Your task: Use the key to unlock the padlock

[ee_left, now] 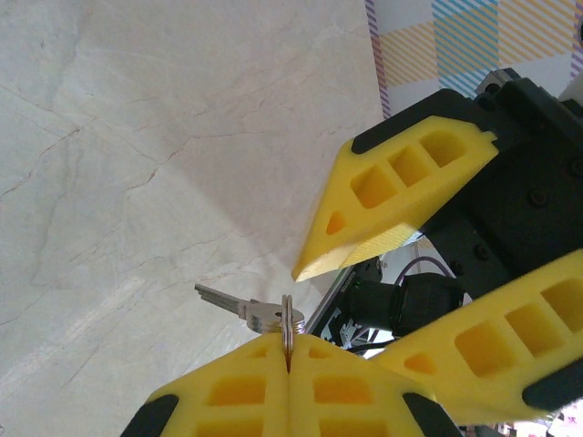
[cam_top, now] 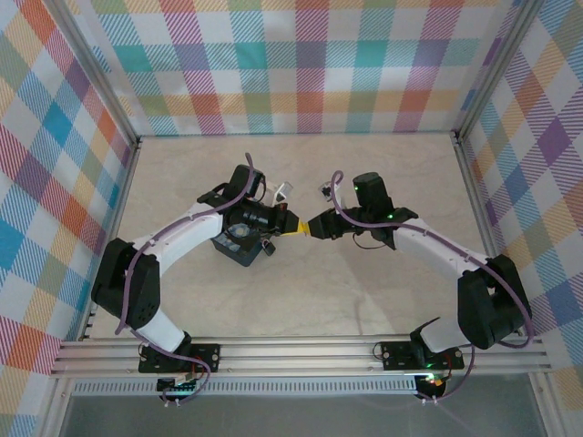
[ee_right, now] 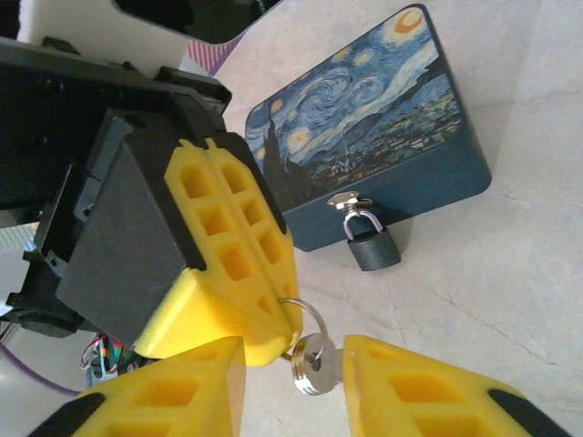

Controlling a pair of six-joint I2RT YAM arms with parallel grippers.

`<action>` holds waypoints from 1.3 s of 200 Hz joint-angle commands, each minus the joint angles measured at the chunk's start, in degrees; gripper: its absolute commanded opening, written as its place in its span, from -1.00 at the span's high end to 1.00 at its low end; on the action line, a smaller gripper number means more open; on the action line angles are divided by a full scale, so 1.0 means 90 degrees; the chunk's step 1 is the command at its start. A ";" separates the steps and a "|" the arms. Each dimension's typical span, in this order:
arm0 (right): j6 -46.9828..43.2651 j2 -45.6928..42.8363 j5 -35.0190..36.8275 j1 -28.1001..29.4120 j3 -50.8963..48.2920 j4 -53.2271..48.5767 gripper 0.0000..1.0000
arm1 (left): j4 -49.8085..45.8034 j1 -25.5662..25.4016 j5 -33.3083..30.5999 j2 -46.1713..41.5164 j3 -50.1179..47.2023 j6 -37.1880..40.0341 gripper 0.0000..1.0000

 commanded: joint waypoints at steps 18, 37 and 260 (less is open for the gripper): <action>-0.0345 0.0042 -0.0243 0.0043 0.0119 -0.0099 0.22 | -0.0100 -0.0016 0.0191 -0.0028 0.0234 0.0057 1.00; -0.0422 0.0043 -0.0194 0.0043 0.0057 -0.0125 0.22 | -0.0124 -0.0016 0.0197 -0.0031 0.0243 0.0066 1.00; -0.0352 0.0306 -0.0006 0.0043 -0.0058 0.0199 0.70 | -0.0100 -0.0145 0.0630 -0.0010 0.0414 0.0068 1.00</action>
